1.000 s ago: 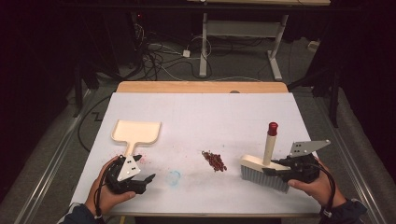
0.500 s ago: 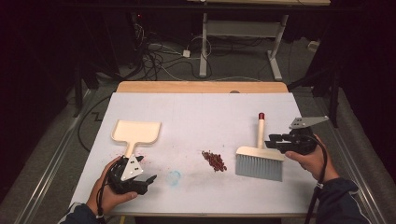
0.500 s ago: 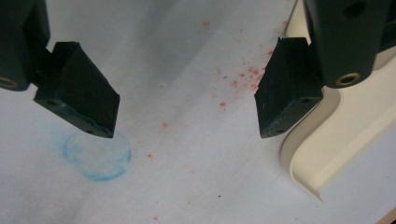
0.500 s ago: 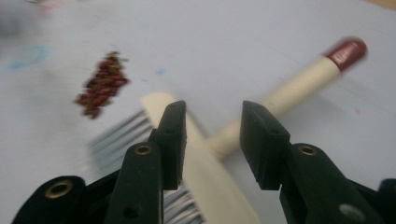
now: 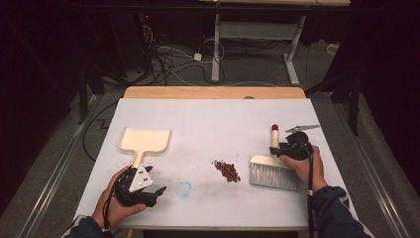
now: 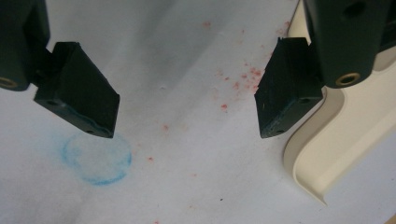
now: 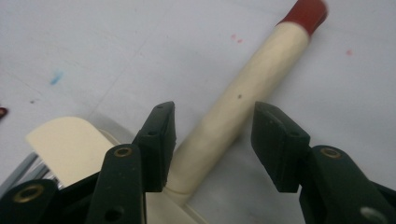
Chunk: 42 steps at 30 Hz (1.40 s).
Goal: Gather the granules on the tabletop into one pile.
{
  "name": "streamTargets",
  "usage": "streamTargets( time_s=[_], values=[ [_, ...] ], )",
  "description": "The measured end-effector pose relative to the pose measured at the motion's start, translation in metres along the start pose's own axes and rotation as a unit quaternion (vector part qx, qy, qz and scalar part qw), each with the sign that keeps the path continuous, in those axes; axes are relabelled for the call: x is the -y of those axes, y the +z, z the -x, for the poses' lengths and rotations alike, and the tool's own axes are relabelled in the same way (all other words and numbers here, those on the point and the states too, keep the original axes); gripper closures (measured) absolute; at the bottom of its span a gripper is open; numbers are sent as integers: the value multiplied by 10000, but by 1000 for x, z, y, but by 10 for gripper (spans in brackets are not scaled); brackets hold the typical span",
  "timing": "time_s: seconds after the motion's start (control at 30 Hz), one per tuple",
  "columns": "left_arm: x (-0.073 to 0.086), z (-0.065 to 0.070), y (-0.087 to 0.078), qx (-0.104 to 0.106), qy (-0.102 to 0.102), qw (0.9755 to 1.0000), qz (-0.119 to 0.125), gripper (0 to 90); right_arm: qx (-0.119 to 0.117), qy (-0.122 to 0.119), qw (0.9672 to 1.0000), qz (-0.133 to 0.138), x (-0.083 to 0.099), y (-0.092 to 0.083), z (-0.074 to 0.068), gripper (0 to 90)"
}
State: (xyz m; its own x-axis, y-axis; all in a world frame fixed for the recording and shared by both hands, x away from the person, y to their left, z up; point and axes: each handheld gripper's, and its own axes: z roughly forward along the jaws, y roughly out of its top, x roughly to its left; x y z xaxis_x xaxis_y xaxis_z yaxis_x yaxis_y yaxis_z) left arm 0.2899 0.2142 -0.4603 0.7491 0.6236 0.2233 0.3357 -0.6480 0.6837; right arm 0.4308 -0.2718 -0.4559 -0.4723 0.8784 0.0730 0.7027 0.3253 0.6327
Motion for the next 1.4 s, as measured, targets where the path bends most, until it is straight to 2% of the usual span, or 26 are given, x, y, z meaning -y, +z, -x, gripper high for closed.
streamTargets(
  time_s=[0.03, 0.2, 0.27, 0.6, 0.77, 0.83, 0.97, 1.03, 1.13, 1.23, 1.33, 1.4],
  values=[
    [0, 0, 0, -1, 5, 10000, 2, 210, 133, -4, 9999, -104, 0, 4, -2, 463],
    [0, 1, -1, 1, 22, 10000, 12, 210, 531, -158, 9982, -208, -4, 10, -13, 487],
    [0, 1, -1, 7, 23, 10000, 17, 210, 623, -234, 9975, -216, -4, 11, -16, 495],
    [0, 1, -1, 14, 42, 10000, 11, 209, 521, -369, 9977, -228, -5, 11, -13, 509],
    [0, 1, -1, 29, 30, 10000, 5, 210, 593, -435, 9971, -184, -5, 9, -6, 561],
    [0, 1, -1, 34, 44, 10000, -10, 209, 523, -386, 9978, -142, -3, 9, -4, 559],
    [0, 1, -1, 34, 45, 10000, -10, 209, 576, -401, 9974, -147, -3, 9, -6, 551],
    [0, 1, -1, 34, 45, 10000, -6, 210, 633, -364, 9972, -142, -3, 9, -5, 505],
    [0, 1, -1, 25, 59, 10000, -5, 209, 671, -302, 9973, -30, -4, 6, -4, 487],
    [0, 1, -1, 18, 46, 10000, 16, 210, 709, -373, 9966, 202, -6, 0, -6, 465],
    [0, 1, -2, 5, 35, 10000, 30, 209, 651, -473, 9954, 523, -8, -9, -10, 444],
    [0, 1, -2, 0, 35, 10000, 35, 210, 626, -575, 9934, 769, -10, -16, -12, 429]
  ],
)
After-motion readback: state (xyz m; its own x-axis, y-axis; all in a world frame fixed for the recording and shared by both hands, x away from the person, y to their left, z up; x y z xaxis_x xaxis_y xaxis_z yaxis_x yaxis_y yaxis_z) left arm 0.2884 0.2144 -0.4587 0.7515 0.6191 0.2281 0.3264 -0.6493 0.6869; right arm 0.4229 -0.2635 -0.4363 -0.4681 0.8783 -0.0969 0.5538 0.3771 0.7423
